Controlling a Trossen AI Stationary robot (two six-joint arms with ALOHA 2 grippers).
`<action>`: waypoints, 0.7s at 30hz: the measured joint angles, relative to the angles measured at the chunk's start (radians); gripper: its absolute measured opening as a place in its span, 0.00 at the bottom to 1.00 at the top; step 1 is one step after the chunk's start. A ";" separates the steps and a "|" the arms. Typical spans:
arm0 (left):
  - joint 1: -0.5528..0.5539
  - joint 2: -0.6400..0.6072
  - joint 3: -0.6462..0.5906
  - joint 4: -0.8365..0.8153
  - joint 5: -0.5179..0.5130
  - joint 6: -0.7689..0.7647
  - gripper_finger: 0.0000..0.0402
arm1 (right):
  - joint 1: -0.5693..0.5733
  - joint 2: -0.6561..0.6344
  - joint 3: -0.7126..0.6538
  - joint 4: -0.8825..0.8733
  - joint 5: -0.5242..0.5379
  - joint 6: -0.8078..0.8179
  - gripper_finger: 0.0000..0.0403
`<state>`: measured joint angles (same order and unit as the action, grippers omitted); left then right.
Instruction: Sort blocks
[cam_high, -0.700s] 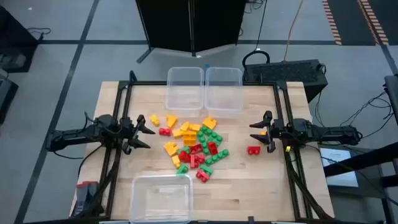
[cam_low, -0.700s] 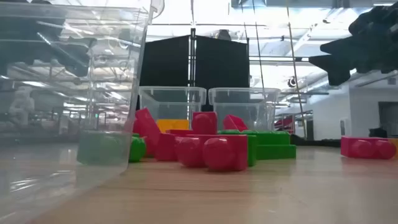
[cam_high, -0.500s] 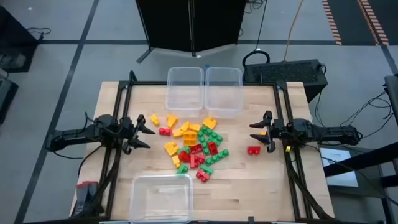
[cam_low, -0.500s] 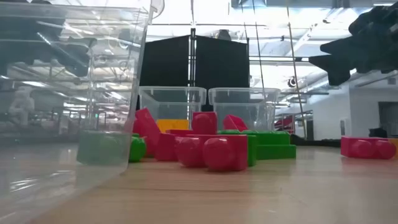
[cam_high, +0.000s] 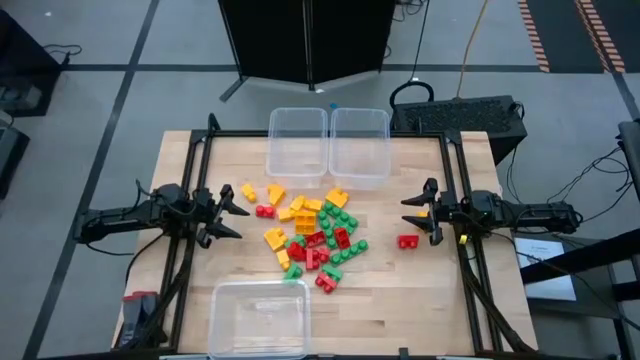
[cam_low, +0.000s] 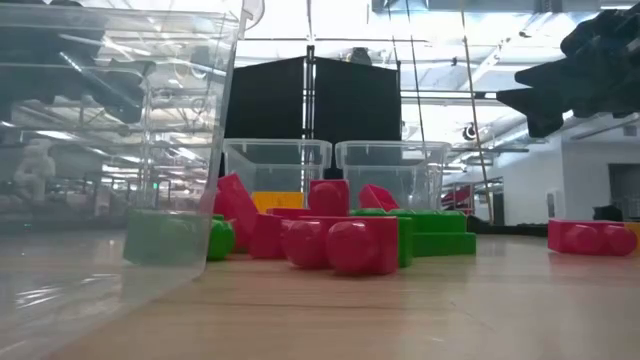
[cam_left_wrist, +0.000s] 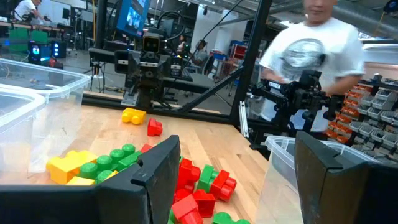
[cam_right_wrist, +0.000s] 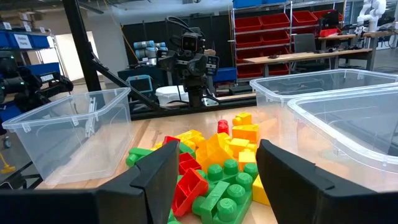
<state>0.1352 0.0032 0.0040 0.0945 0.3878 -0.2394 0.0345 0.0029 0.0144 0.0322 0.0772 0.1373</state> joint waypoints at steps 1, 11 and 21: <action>0.000 0.000 0.000 0.000 0.000 0.000 0.52 | 0.000 0.000 0.000 0.000 0.000 0.000 0.52; 0.000 0.000 0.000 0.000 0.000 0.000 0.52 | 0.000 0.000 0.000 0.000 0.000 0.000 0.52; 0.000 0.000 0.000 0.000 0.000 0.000 0.52 | 0.000 0.000 -0.001 0.010 0.007 0.001 0.52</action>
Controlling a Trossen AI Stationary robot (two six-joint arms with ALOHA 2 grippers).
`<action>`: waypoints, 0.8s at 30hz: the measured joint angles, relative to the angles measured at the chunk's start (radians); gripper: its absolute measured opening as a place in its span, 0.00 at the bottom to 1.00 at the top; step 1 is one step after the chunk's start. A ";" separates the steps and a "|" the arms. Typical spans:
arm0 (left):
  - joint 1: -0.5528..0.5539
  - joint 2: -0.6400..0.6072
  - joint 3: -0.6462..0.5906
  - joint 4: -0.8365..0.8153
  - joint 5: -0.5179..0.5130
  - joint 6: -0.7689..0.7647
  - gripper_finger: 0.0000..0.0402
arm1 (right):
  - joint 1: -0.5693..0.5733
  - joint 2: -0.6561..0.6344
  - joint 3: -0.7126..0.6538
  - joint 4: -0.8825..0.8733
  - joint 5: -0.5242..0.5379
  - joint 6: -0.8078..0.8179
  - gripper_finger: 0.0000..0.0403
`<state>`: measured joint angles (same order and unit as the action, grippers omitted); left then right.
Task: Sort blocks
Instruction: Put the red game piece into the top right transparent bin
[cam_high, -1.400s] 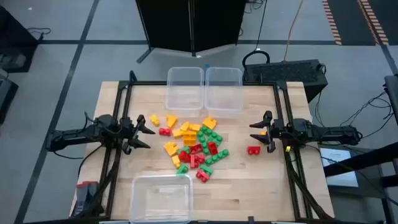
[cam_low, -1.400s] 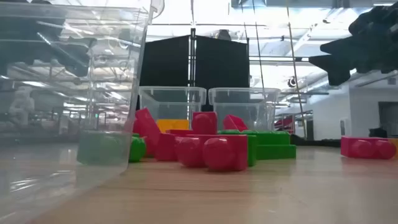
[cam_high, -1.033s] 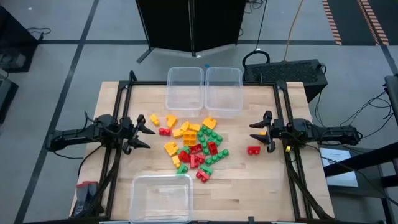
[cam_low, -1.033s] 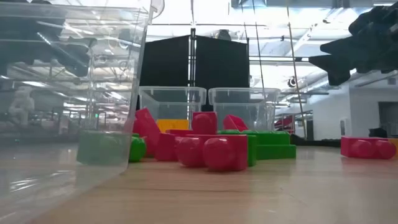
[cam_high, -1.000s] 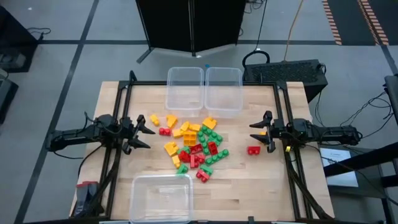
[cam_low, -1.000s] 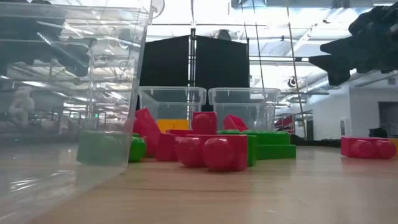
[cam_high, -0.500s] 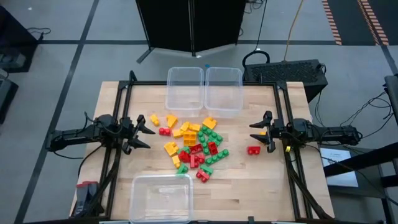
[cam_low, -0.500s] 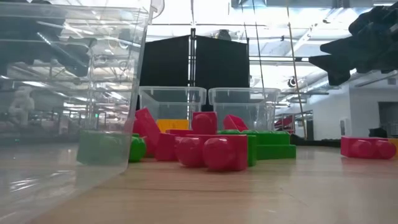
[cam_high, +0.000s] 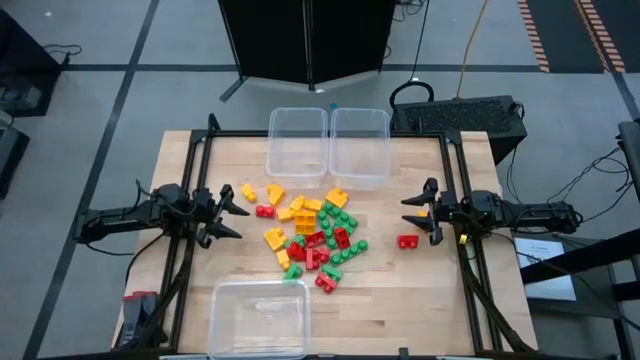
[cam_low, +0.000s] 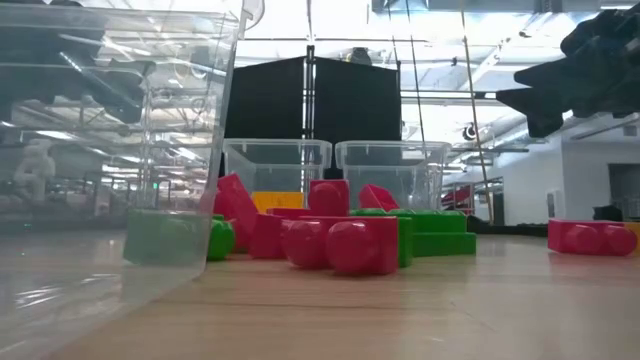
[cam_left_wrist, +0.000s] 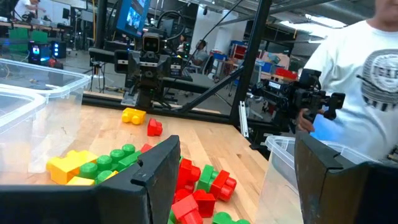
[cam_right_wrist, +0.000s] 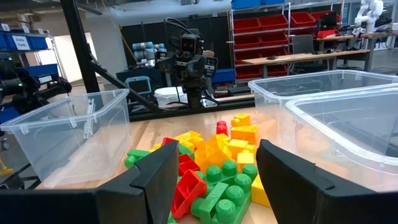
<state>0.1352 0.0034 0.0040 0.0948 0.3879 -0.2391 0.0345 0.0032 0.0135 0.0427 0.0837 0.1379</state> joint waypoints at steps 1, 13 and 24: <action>0.000 0.000 0.000 0.000 0.000 0.000 0.52 | 0.000 0.000 -0.002 0.008 -0.002 0.001 0.52; 0.000 0.000 0.000 0.000 0.000 0.000 0.52 | 0.000 0.000 -0.001 0.118 0.016 0.357 0.52; 0.000 0.001 0.000 0.032 -0.074 0.013 0.52 | 0.000 0.004 0.050 0.664 0.166 0.614 0.52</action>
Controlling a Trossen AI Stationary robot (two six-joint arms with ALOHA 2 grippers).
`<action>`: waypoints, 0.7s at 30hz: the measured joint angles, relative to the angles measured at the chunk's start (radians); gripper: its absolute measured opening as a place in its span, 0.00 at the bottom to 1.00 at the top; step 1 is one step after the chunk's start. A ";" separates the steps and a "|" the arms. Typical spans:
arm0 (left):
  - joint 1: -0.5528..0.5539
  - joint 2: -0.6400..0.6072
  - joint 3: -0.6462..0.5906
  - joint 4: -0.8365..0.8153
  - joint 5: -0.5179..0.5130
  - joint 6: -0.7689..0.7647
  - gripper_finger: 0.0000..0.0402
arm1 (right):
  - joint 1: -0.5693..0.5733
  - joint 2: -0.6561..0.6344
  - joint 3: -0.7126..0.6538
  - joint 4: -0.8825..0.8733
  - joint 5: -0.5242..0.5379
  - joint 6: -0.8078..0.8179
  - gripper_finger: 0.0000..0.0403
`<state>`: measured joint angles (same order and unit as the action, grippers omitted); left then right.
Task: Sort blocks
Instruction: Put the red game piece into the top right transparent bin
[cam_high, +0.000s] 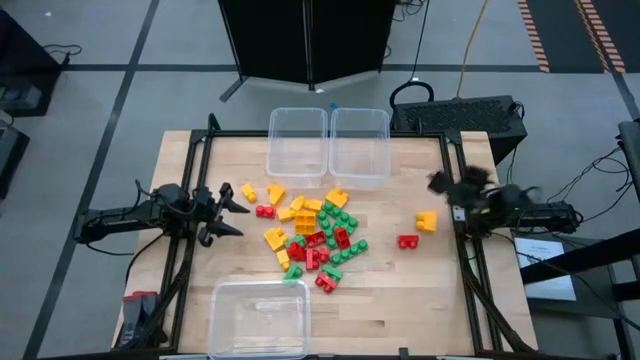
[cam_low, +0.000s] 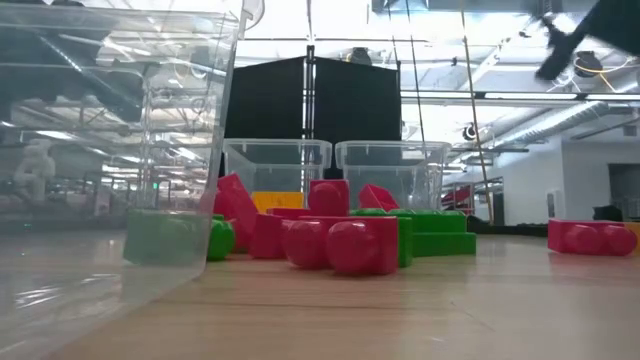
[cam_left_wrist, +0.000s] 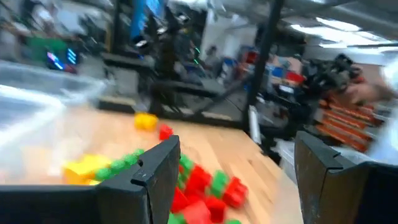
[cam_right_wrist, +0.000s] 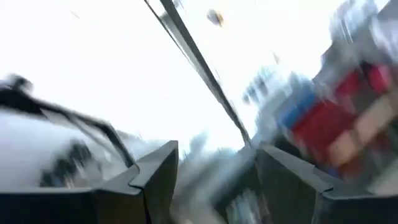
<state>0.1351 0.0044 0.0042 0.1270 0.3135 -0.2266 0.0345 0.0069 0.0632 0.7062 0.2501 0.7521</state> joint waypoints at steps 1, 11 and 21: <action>0.000 0.000 0.000 0.018 -0.021 -0.003 0.52 | 0.000 0.004 0.036 0.030 0.012 -0.069 0.52; 0.000 0.000 0.000 0.151 -0.028 -0.486 0.52 | 0.000 0.305 0.679 -0.881 0.093 -0.359 0.52; 0.000 0.000 0.000 0.153 -0.269 -0.758 0.52 | 0.001 0.897 1.102 -1.810 -0.161 -0.225 0.52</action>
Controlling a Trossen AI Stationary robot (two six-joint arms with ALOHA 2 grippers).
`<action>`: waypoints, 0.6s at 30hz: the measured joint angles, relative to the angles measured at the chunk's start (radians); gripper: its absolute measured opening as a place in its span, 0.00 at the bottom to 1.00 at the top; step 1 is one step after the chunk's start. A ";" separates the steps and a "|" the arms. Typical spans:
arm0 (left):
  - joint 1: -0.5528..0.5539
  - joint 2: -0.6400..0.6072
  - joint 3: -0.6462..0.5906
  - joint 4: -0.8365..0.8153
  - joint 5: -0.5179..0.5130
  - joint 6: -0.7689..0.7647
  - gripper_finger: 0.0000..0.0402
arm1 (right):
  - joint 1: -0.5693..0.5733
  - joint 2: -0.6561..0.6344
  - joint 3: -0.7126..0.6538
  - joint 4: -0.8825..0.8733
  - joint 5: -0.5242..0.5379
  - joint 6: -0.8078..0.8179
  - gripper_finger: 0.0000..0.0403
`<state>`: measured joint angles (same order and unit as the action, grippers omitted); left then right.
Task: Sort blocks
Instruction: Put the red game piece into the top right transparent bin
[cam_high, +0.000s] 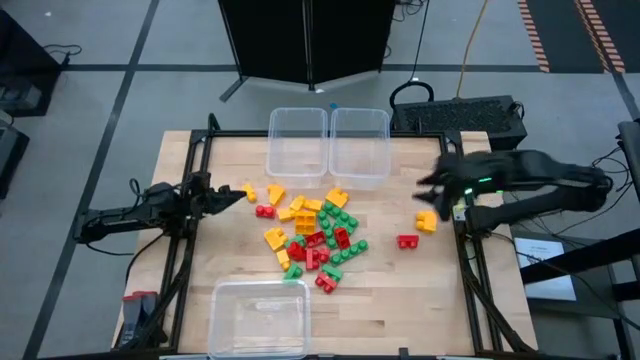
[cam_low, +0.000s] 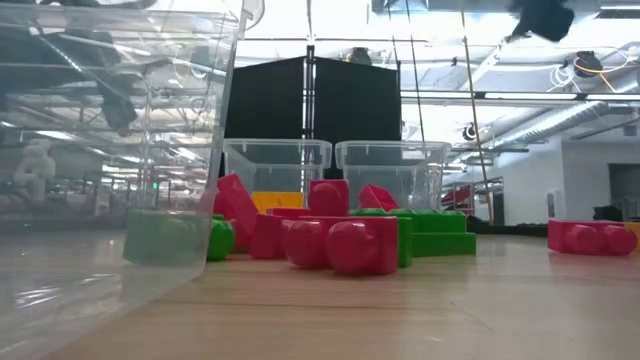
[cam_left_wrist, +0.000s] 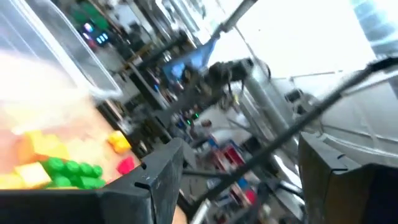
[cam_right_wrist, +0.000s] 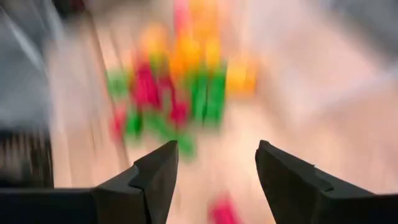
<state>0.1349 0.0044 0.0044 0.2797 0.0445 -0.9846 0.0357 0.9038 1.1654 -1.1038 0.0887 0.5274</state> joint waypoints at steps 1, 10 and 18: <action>0.000 0.000 0.000 0.000 -0.022 0.006 0.52 | 0.000 0.054 0.003 -0.053 -0.048 0.005 0.52; 0.000 0.000 0.000 -0.053 -0.179 0.158 0.52 | 0.067 0.343 -0.071 -0.155 -0.219 -0.122 0.52; 0.000 0.000 0.000 -0.060 -0.180 0.155 0.52 | 0.098 0.381 -0.139 -0.004 -0.120 -0.220 0.52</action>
<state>0.1352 0.0044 0.0044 0.2200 -0.1352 -0.8295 0.1333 1.2850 1.0261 -1.1078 -0.0316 0.3074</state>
